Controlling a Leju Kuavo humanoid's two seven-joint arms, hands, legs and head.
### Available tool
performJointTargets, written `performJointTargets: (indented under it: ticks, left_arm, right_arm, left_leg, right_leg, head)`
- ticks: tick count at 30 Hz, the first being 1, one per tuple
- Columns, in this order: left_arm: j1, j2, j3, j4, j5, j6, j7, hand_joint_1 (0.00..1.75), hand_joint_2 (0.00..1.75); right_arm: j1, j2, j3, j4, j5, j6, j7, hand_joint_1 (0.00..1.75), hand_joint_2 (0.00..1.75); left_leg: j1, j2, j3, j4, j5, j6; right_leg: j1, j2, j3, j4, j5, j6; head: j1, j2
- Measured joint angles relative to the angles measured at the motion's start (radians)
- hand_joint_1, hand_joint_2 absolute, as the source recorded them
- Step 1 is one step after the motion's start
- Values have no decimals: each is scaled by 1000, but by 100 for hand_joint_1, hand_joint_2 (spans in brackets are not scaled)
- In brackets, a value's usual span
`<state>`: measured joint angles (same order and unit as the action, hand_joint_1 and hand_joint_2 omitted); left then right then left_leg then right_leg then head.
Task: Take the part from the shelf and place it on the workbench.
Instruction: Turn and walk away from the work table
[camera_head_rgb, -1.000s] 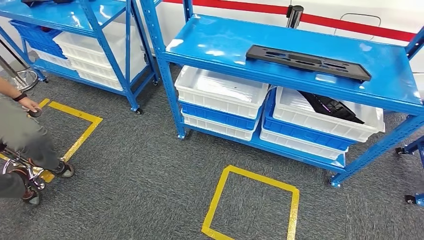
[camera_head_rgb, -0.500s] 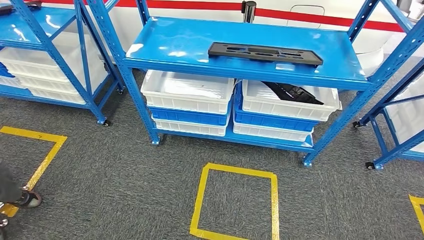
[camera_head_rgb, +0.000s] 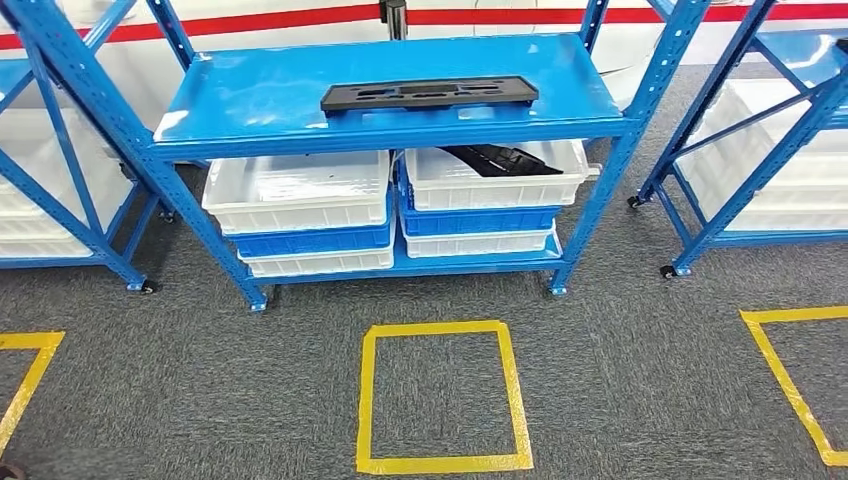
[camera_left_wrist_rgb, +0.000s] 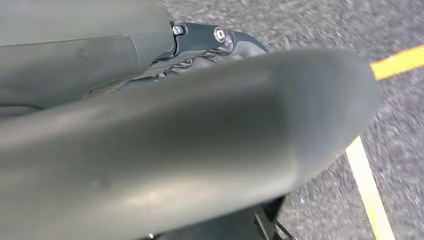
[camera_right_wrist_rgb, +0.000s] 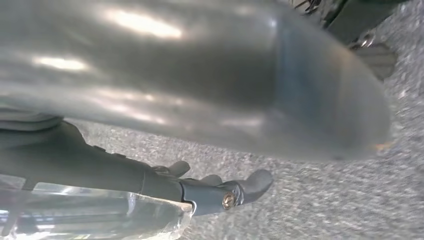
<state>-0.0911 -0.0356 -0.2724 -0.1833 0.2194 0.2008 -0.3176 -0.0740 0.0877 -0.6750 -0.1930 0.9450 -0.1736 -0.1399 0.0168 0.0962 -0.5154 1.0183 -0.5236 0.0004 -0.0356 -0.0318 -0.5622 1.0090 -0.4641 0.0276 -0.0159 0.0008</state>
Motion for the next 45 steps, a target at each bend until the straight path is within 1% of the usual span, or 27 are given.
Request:
performJointTargets:
  ticks: [2,3,4,5,6,9,11,14,16,18,20,21,23,24,26,28,30,31,33,34,35,36,38,39,41,43,45]
  left_arm:
    - [1,0,0,0,-1,0,7,0,0]
    - [3,0,0,0,-3,0,10,0,0]
    - [5,0,0,0,-4,0,14,0,0]
    - [7,0,0,1,-6,0,17,0,0]
    - [7,0,0,1,-8,0,19,0,0]
    - [6,1,0,1,-10,-1,25,0,0]
    - [3,1,0,1,-9,-7,35,0,0]
    - [3,1,0,1,-8,-12,51,0,0]
    - [4,1,0,1,-8,-9,55,0,0]
    - [7,3,0,2,-7,-6,57,0,0]
    - [8,4,0,2,-7,-4,58,0,0]
    - [9,3,0,2,-7,-4,59,0,0]
    - [9,2,0,2,-7,-4,60,0,0]
    - [9,2,0,2,-7,-3,60,0,0]
    - [9,3,0,2,-7,-2,60,0,0]
    - [8,3,0,2,-7,-1,62,0,0]
    - [7,4,0,2,-7,0,64,0,0]
    - [7,5,0,2,-8,0,65,0,0]
    - [7,5,0,2,-8,0,67,0,0]
    - [7,5,0,2,-9,0,69,0,0]
    - [8,5,0,2,-9,0,70,0,0]
    - [8,5,0,2,-9,0,71,0,0]
    - [9,9,0,2,-9,0,72,0,0]
    - [8,11,0,2,-9,0,72,0,0]
    - [5,16,0,3,-9,0,72,0,0]
    - [3,15,0,2,-9,0,72,0,0]
    - [4,14,0,2,-9,0,73,0,0]
  right_arm:
    - [-2,1,0,0,1,2,0,0,0]
    - [-3,2,0,0,3,3,1,0,0]
    - [-4,2,0,0,4,3,2,0,0]
    - [-3,3,0,0,7,3,5,0,0]
    - [-1,3,0,0,10,3,9,0,0]
    - [0,6,0,0,25,3,26,0,0]
    - [-1,9,1,0,34,9,35,0,0]
    - [0,9,2,0,42,23,42,0,0]
    - [-1,9,3,0,47,31,46,0,0]
    - [-2,10,5,0,52,36,50,0,0]
    - [0,10,7,0,55,37,54,0,0]
    - [1,10,7,0,57,37,55,0,0]
    - [1,9,8,0,59,37,56,0,0]
    - [0,9,8,0,60,38,56,0,0]
    - [-1,11,9,0,62,39,56,0,0]
    - [0,12,9,0,66,40,59,0,0]
    - [0,12,10,0,70,44,65,0,0]
    - [0,12,11,0,71,47,68,0,0]
    - [0,12,13,0,72,52,70,0,0]
    - [0,12,14,0,73,53,70,0,0]
    - [0,12,15,0,73,54,70,0,0]
    - [0,12,16,0,73,54,71,0,0]
    - [0,14,18,0,74,54,71,0,0]
    - [0,16,18,1,74,54,71,0,0]
    - [-2,20,19,1,74,54,71,0,0]
    - [-2,20,20,1,74,54,71,0,0]
    - [-2,20,22,1,75,55,73,0,0]
  left_leg:
    - [5,-66,-41,98,-67,-7]
    - [6,-85,-71,166,-102,-7]
    - [6,-92,-97,220,-121,-6]
    - [6,-95,-112,247,-121,-5]
    - [6,-96,-109,236,-101,-3]
    - [4,-107,-30,57,-2,10]
    - [-1,-115,-4,-8,17,18]
    - [-4,-109,-4,-21,25,37]
    - [0,-101,-3,-31,37,50]
    - [-3,-91,-5,-30,37,54]
    - [-3,-84,-5,-30,35,53]
    - [-3,-82,-3,-29,34,50]
    - [-2,-81,3,-29,28,41]
    - [-4,-80,6,-27,22,34]
    - [-10,-78,11,-26,13,23]
    - [-8,-77,14,-25,7,16]
    - [-1,-81,2,10,-16,8]
    - [2,-84,-22,61,-41,4]
    - [2,-89,-99,199,-97,0]
    - [2,-89,-137,255,-109,0]
    - [2,-89,-159,275,-99,3]
    - [1,-90,-163,256,-67,9]
    - [-6,-94,-123,134,22,33]
    - [-11,-95,-100,73,49,46]
    - [-22,-95,-75,13,59,63]
    - [-27,-95,-69,-6,55,68]
    - [-22,-95,-47,-28,62,73]
  right_leg:
    - [0,22,-5,-1,7,-14]
    - [2,33,-8,0,10,-20]
    - [5,44,-11,0,12,-23]
    - [7,54,-12,0,14,-25]
    - [8,62,-12,0,15,-26]
    - [13,79,-10,1,17,-23]
    - [17,84,-13,1,18,-13]
    - [19,77,-24,8,17,5]
    - [20,60,-58,75,-16,3]
    - [17,48,-124,209,-75,-3]
    - [14,44,-160,286,-98,5]
    - [12,43,-147,262,-84,14]
    - [7,33,-76,129,-35,32]
    - [7,28,-41,65,-15,33]
    - [9,25,-8,8,-4,19]
    - [10,29,-5,7,-6,0]
    - [8,33,2,6,-10,-14]
    - [7,34,6,5,-13,-21]
    - [13,35,12,5,-19,-31]
    - [16,37,16,5,-23,-35]
    - [19,39,21,5,-27,-38]
    - [23,42,27,5,-31,-40]
    - [28,48,41,4,-41,-42]
    - [30,50,44,3,-47,-39]
    - [30,53,45,-3,-54,-32]
    - [33,51,55,4,-44,-15]
    - [36,48,57,29,-49,-5]
  head:
    - [-1,0]
    - [-1,0]
    - [-1,0]
    - [-1,0]
    - [-1,0]
    - [-1,0]
    - [0,0]
    - [1,0]
    - [4,0]
    - [7,0]
    - [7,0]
    - [8,0]
    - [10,0]
    - [12,0]
    - [10,0]
    - [7,0]
    - [6,0]
    - [5,0]
    - [4,0]
    - [4,0]
    - [4,0]
    - [4,0]
    - [5,0]
    - [6,0]
    - [7,0]
    - [5,0]
    - [4,0]
